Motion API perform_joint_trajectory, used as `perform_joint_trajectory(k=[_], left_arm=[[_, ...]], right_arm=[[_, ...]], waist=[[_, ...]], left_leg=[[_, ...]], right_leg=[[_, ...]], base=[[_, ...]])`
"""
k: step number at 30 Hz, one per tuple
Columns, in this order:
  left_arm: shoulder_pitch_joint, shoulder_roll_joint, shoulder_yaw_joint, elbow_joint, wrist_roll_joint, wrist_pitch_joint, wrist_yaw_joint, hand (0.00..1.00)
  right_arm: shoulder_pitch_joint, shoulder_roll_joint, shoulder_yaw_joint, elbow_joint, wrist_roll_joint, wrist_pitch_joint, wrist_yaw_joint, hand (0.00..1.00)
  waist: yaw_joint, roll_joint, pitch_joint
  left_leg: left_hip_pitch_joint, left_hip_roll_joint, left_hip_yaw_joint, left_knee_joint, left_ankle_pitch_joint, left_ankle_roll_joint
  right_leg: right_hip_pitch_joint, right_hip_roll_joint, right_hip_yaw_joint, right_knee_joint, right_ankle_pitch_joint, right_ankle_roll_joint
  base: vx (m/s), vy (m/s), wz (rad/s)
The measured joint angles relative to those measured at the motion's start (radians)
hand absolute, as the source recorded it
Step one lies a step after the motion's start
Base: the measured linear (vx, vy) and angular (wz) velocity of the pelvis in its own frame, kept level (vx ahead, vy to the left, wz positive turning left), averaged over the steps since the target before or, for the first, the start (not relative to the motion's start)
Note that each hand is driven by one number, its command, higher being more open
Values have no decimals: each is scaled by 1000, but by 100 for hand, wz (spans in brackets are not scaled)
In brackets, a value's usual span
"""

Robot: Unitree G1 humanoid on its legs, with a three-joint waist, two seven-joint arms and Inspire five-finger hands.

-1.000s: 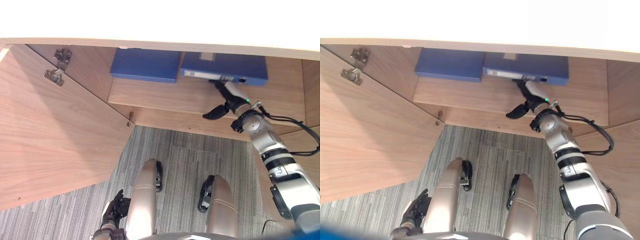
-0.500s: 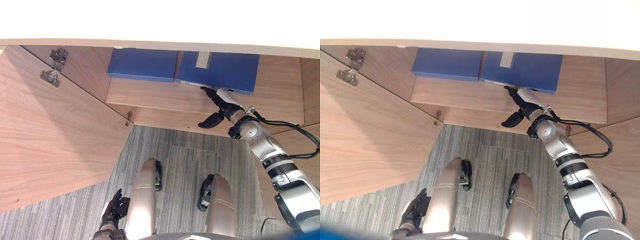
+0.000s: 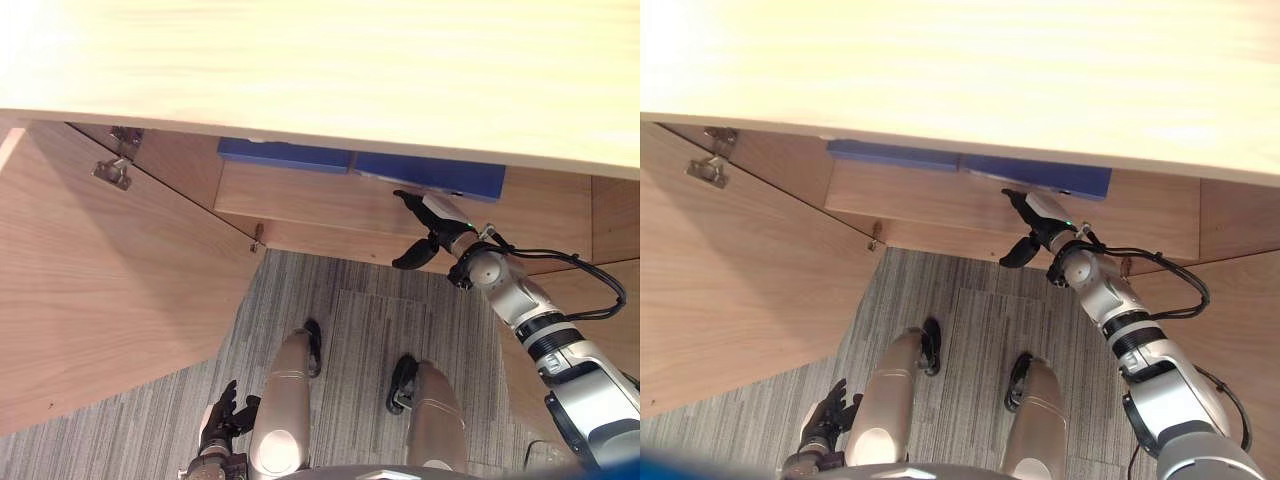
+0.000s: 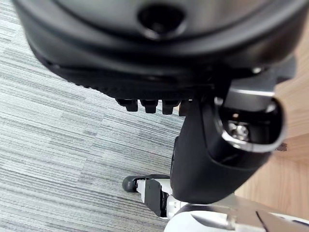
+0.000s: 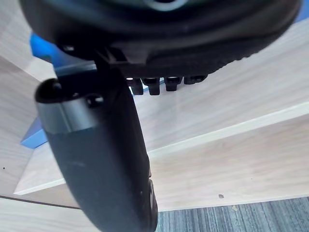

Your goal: Walk over to the cabinet, pick up the folder, carry it to the office cabinet, place the folder inside the office cabinet, then close the office cabinet door

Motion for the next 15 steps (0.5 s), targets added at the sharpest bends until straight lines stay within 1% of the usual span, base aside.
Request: perform_joint_trajectory(k=[3, 6, 8, 11, 15], left_arm=[[-24, 5, 1, 32, 0, -3, 9, 100], [-28, 7, 1, 36, 3, -10, 17, 100], [-36, 8, 2, 43, 5, -12, 25, 100], [-53, 9, 4, 69, 5, -14, 32, 100], [-70, 9, 6, 84, 5, -14, 45, 100]], right_arm=[[-24, 10, 17, 42, 0, 5, -2, 100], [-53, 33, 16, 104, 0, 21, -13, 100], [-82, 43, 15, 149, 1, 23, -22, 100], [-103, 70, 9, 207, 0, 37, -45, 100], [-98, 129, 10, 232, -2, 55, -63, 100]], waist=[[-5, 0, 0], [-6, 0, 0], [-7, 0, 0], [-8, 1, 0], [-14, 2, -1]], left_leg=[[37, -6, 1, -70, 36, -5], [98, -15, 6, -161, 79, -11], [134, -15, 11, -237, 119, -13], [172, -16, 14, -315, 167, -20], [227, -16, 15, -394, 208, -24]], right_leg=[[40, 0, -26, -65, 33, -2], [97, 5, -47, -146, 73, -4], [132, 20, -58, -220, 112, -10], [168, 35, -71, -288, 152, -16], [212, 50, -80, -347, 177, -24]], base=[[30, 12, 6], [9, 1, 3], [-5, -21, -4], [0, -8, -1], [-7, -40, 1]])
